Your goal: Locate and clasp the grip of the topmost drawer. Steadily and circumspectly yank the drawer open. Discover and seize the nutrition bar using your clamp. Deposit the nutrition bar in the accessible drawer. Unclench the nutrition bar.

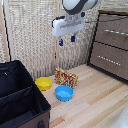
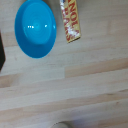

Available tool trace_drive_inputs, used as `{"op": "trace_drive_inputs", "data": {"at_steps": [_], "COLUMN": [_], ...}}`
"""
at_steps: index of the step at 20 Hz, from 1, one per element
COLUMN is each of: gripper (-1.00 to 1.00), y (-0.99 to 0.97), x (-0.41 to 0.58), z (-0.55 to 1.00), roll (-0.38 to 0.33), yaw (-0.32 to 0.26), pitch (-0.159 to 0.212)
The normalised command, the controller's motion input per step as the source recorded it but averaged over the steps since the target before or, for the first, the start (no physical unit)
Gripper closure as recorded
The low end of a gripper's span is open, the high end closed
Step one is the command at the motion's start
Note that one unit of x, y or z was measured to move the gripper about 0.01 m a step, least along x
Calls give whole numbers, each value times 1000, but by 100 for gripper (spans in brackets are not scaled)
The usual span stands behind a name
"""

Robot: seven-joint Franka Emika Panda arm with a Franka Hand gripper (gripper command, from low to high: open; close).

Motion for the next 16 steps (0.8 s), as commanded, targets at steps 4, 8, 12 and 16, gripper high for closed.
{"op": "trace_drive_inputs", "data": {"at_steps": [4,8,12,16], "gripper": [-100,-100,-100,-100], "y": [-246,-236,-141,-70], "x": [-15,-4,56,247], "z": [0,0,64,153], "roll": [-298,-299,-324,-347], "yaw": [151,147,104,27], "pitch": [-47,-40,-2,11]}}
